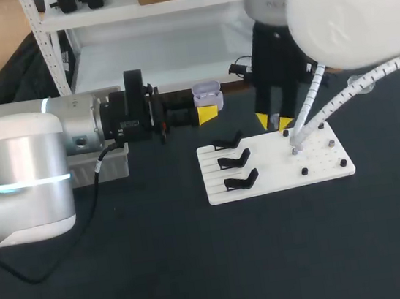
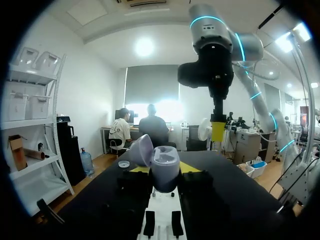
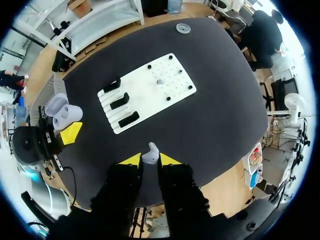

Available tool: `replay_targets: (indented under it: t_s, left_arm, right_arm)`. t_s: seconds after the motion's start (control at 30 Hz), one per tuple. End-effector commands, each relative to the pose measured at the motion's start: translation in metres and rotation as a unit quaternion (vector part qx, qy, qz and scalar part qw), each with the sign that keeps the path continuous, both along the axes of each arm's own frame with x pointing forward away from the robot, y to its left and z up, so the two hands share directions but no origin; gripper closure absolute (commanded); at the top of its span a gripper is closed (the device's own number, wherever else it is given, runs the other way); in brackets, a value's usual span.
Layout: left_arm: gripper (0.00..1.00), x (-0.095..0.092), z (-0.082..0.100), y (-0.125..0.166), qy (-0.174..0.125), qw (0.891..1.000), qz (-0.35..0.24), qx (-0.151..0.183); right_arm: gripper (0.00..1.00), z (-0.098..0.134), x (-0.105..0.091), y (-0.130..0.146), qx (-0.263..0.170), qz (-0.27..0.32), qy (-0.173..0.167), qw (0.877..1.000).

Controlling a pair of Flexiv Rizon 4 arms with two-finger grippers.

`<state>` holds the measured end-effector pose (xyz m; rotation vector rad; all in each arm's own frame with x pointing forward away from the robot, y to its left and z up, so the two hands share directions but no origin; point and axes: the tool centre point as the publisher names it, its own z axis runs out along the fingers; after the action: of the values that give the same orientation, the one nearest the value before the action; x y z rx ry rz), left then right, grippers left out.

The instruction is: Pick up each earbud case from the left stands, insert the matching earbuds, close the lid, and place the case in the box.

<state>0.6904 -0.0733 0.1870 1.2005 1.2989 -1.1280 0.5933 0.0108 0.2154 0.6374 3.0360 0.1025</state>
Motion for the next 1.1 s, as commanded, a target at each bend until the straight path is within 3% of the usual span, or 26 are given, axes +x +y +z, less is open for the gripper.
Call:
replay_targets:
  t_s: [0.03,0.3,0.5,0.7,0.87,1.1]
  left_arm:
    - [1.00,0.000,0.000,0.000,-0.001,1.000,0.001,-0.001]
    - [1.00,0.000,0.000,0.000,-0.001,1.000,0.001,-0.001]
    - [1.00,0.000,0.000,0.000,-0.001,1.000,0.001,-0.001]
    - [1.00,0.000,0.000,0.000,-0.001,1.000,0.001,-0.001]
    - [1.00,0.000,0.000,0.000,-0.001,1.000,0.001,-0.001]
    - [1.00,0.000,0.000,0.000,-0.001,1.000,0.001,-0.001]
  right_arm:
    - [1.00,0.000,0.000,0.001,-0.001,0.000,0.000,1.000]
    - [1.00,0.038,0.007,0.044,0.019,0.026,-0.042,0.999]
    - [1.00,0.055,0.020,0.070,-0.001,0.069,-0.062,0.996]
    - [1.00,0.057,0.041,0.088,-0.042,0.084,-0.076,0.993]
    - [1.00,0.052,0.058,0.092,-0.072,0.062,-0.086,0.992]
    - [1.00,0.050,0.067,0.092,-0.073,0.072,-0.089,0.991]
